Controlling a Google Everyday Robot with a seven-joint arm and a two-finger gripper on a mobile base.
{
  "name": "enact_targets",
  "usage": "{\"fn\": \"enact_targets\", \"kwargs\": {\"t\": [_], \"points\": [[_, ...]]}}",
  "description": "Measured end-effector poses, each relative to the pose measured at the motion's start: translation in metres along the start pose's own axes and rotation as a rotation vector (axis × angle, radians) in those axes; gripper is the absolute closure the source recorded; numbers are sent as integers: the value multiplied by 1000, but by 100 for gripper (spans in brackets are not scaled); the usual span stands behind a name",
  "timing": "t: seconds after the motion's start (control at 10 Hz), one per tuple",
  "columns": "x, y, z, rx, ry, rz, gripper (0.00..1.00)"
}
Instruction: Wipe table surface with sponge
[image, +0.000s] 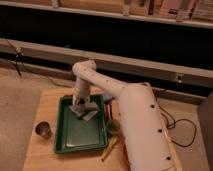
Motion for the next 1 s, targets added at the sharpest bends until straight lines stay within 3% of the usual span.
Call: {"fn": "enact_targets", "kwargs": {"t": [1.0], "points": [[7, 4, 9, -18, -23, 16, 22]]}}
